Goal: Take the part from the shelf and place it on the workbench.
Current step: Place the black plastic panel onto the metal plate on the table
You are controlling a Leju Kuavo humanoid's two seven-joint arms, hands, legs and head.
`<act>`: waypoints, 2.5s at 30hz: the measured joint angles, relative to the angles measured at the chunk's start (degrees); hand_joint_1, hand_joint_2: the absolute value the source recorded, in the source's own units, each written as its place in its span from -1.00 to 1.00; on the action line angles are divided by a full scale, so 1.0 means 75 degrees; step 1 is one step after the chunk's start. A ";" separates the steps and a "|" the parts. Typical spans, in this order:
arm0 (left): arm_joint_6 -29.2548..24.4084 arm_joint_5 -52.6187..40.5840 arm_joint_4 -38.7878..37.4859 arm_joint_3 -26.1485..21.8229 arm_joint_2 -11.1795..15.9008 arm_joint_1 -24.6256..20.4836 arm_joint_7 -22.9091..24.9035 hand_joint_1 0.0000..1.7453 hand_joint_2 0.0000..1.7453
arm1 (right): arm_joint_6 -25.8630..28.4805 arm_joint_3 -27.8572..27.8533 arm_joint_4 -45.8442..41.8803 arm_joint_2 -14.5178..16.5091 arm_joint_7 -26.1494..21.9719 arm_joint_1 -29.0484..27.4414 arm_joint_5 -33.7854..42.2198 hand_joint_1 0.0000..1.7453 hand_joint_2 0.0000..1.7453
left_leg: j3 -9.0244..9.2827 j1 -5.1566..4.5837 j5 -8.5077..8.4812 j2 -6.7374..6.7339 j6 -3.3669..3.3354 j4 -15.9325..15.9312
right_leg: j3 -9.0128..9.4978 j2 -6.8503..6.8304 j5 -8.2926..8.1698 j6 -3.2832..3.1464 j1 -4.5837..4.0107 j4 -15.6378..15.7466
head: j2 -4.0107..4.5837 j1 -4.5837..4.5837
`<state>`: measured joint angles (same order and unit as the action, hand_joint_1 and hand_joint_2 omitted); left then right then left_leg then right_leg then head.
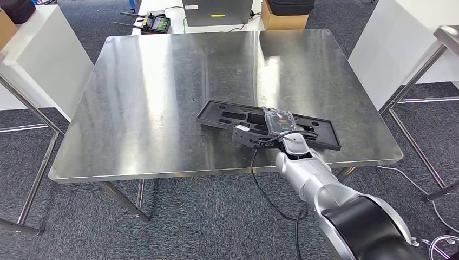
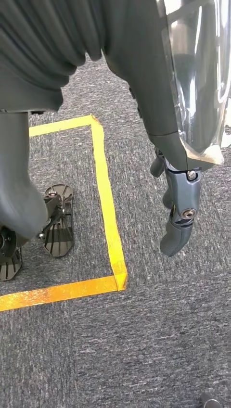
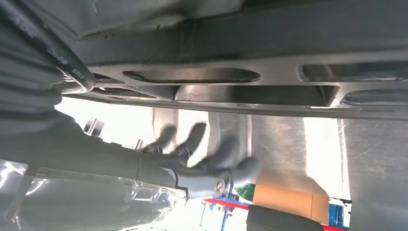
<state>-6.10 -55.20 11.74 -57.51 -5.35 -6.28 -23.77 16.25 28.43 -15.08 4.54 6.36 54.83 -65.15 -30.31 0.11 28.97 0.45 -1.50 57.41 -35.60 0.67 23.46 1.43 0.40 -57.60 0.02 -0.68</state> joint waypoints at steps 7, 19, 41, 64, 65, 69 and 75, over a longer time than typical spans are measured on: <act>-0.0055 -0.0036 0.0000 0.0001 0.0000 0.0000 0.0034 -1.00 -1.00 | 0.0014 -0.0072 0.0047 -0.0060 0.0061 -0.0004 -0.0106 -1.00 -1.00 | 0.0000 -0.0001 0.0000 0.0000 0.0000 0.0000 | 0.0000 0.0001 0.0000 0.0000 0.0000 0.0000 | 0.0000 -0.0001; -0.0071 -0.0095 0.0000 0.0000 0.0000 -0.0002 0.0047 -1.00 -1.00 | 0.0034 -0.0074 0.0073 -0.0111 0.0126 -0.0003 -0.0449 -1.00 -1.00 | 0.0001 0.0000 0.0000 0.0000 0.0000 0.0000 | 0.0000 0.0001 0.0000 0.0000 0.0000 0.0000 | 0.0000 -0.0001; -0.0181 -0.0412 0.0000 -0.0022 0.0000 -0.0097 0.0243 -1.00 -1.00 | 0.1699 -0.0692 -0.0133 0.0352 -0.1601 0.0025 -0.0629 -1.00 -1.00 | -0.0001 0.0004 0.0000 -0.0002 0.0001 -0.0001 | 0.0001 0.0002 0.0000 0.0000 -0.0001 -0.0002 | 0.0001 -0.0001; -0.0172 -0.0474 0.0000 -0.0356 0.0000 -0.0074 0.0034 -1.00 -1.00 | 0.1001 -0.1815 -0.3225 0.1427 -0.5245 -0.1055 0.2999 -1.00 -1.00 | 0.0000 -0.0001 -0.0001 -0.0002 0.0001 -0.0002 | 0.0004 0.0004 0.0001 0.0000 -0.0002 -0.0002 | 0.0001 0.0001; -0.0172 -0.0473 0.0000 -0.0364 0.0000 -0.0074 0.0033 -1.00 -1.00 | 0.0993 -0.1827 -0.3279 0.1427 -0.5245 -0.1074 0.3004 -1.00 -1.00 | 0.0000 -0.0001 -0.0001 -0.0002 0.0001 -0.0002 | 0.0005 0.0004 0.0001 0.0000 -0.0002 -0.0002 | 0.0001 0.0001; -0.0179 -0.0441 0.0000 -0.0397 0.0000 -0.0071 0.0017 -1.00 -1.00 | 0.0356 -0.1878 -0.3590 0.1444 -0.5555 -0.1233 0.3883 -1.00 -1.00 | 0.0003 0.0001 -0.0001 -0.0001 0.0001 -0.0002 | 0.0005 0.0003 0.0001 -0.0001 -0.0002 -0.0002 | 0.0000 0.0000; -0.0112 -0.0337 0.0000 -0.0527 0.0005 0.0022 -0.0285 -1.00 -1.00 | -0.2709 -0.1744 -0.6340 0.1327 -0.5667 -0.2777 0.8033 -1.00 -1.00 | 0.0000 0.0006 0.0008 0.0005 0.0004 -0.0003 | 0.0000 0.0001 0.0008 -0.0004 -0.0004 -0.0001 | -0.0001 0.0000</act>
<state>-6.94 -57.73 11.74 -61.46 -5.32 -6.11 -25.91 -4.07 15.34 -62.63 14.49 -36.15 34.01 -4.91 -30.31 0.16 29.03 0.49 -1.47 57.38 -35.60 0.68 23.51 1.40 0.37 -57.60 0.01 -0.68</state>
